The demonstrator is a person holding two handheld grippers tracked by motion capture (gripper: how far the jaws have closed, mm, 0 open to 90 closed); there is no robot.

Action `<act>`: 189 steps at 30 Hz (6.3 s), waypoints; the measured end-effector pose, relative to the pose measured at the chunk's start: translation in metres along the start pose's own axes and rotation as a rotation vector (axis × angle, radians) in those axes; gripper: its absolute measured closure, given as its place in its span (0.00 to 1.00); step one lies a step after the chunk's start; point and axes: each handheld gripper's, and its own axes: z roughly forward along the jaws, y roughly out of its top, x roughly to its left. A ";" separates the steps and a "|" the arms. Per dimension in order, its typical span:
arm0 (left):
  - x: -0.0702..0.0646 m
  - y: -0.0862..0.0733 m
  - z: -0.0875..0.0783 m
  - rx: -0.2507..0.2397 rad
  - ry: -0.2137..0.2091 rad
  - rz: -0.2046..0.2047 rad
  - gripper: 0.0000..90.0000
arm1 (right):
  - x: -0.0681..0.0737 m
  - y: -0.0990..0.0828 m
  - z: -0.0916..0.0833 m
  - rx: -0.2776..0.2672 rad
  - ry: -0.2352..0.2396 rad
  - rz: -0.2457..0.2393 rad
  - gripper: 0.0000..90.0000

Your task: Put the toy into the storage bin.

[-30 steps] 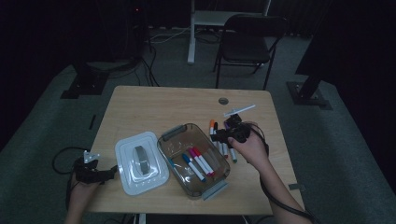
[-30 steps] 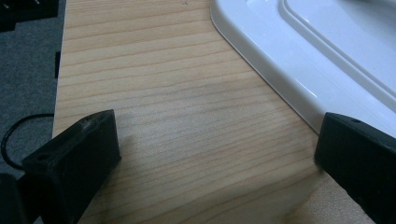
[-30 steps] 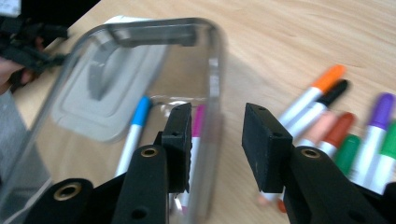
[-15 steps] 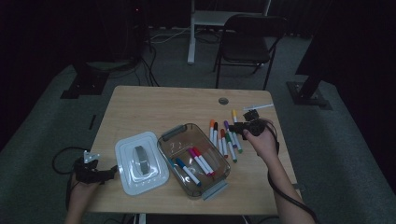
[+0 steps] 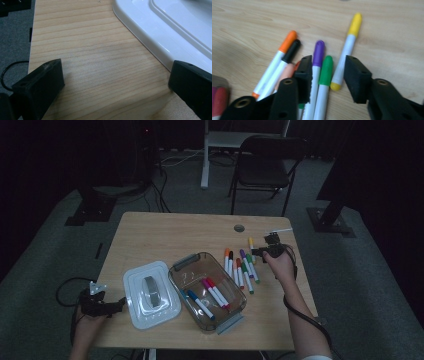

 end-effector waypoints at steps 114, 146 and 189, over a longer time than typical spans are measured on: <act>0.000 0.000 0.000 -0.001 0.000 0.000 0.01 | 0.239 -0.033 -0.032 0.202 0.392 -0.315 0.85; 0.000 0.000 0.000 0.000 0.000 0.000 0.01 | 0.260 -0.059 0.033 0.563 0.286 -0.427 0.82; 0.000 0.000 0.000 0.000 -0.001 0.003 0.01 | 0.070 -0.039 -0.072 -0.042 0.162 -0.225 0.65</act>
